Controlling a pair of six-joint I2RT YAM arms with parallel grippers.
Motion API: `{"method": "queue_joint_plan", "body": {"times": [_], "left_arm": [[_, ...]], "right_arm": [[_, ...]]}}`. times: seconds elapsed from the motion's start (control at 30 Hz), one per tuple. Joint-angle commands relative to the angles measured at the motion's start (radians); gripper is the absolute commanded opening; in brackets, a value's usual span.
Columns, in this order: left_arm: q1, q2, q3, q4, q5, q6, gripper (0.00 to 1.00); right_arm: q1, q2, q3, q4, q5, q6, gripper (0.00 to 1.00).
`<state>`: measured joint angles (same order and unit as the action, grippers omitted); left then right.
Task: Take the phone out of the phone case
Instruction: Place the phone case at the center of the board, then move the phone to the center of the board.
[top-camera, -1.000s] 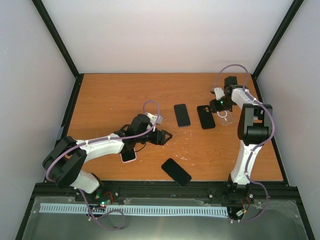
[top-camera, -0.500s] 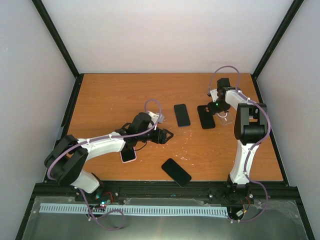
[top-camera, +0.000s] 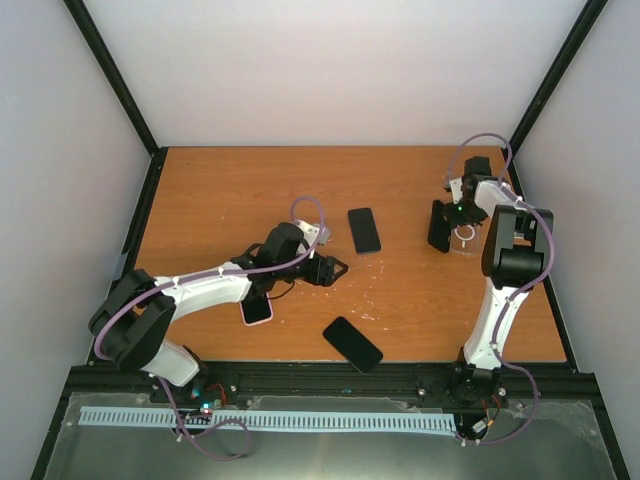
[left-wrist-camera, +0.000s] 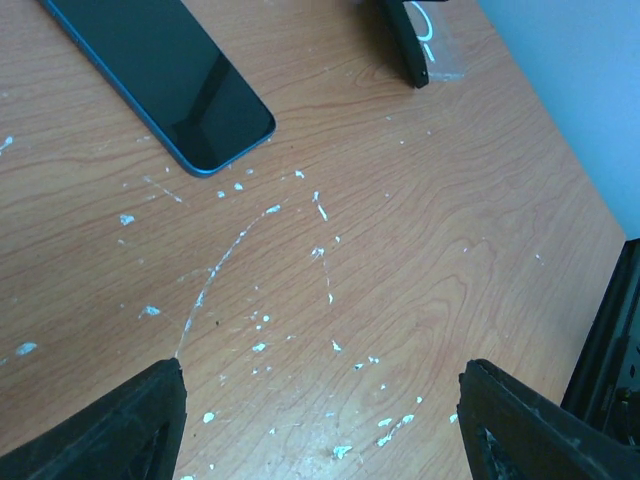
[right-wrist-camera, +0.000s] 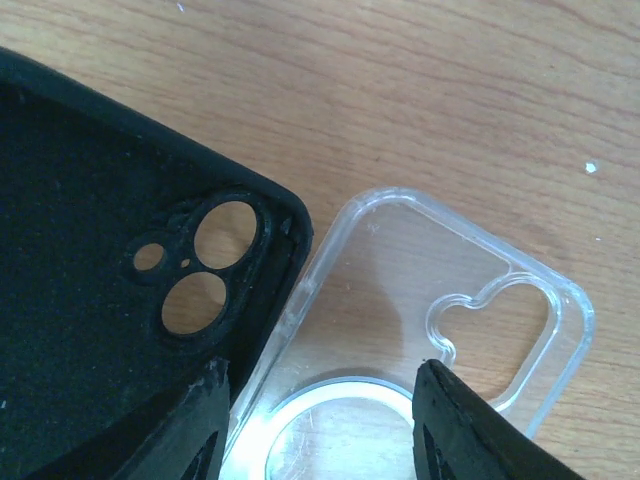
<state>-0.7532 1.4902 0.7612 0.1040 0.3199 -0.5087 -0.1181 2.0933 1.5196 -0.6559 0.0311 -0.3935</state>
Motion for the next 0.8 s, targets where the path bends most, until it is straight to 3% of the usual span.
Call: {"method": "queue_joint_plan", "body": {"times": [0.0, 0.17, 0.33, 0.4, 0.57, 0.7, 0.77], "left_arm": [[-0.005, 0.007, 0.055, -0.013, -0.005, 0.035, 0.75], [-0.004, -0.021, 0.065, -0.052, -0.033, 0.045, 0.75], [-0.003, -0.066, 0.039, -0.124, -0.073, 0.052, 0.79], [-0.003, -0.083, 0.014, -0.151, -0.088, 0.041, 0.80], [0.000, -0.181, -0.079, -0.184, -0.146, -0.036, 0.88], [0.017, -0.288, -0.133, -0.248, -0.240, -0.114, 0.89], [0.041, -0.347, -0.156, -0.273, -0.277, -0.140, 0.89]], "right_arm": [[-0.011, -0.041, -0.006, 0.019, 0.043, -0.030, 0.49], [-0.010, -0.126, -0.027, -0.038, -0.077, -0.016, 0.52], [0.041, -0.356, -0.195, -0.123, -0.364, -0.112, 0.55], [0.123, -0.464, -0.288, -0.188, -0.418, -0.216, 0.59], [0.440, -0.709, -0.511, -0.277, -0.378, -0.393, 0.67], [0.650, -0.835, -0.581, -0.397, -0.464, -0.550, 0.87], [0.752, -0.906, -0.642, -0.363, -0.429, -0.603, 0.95]]}}
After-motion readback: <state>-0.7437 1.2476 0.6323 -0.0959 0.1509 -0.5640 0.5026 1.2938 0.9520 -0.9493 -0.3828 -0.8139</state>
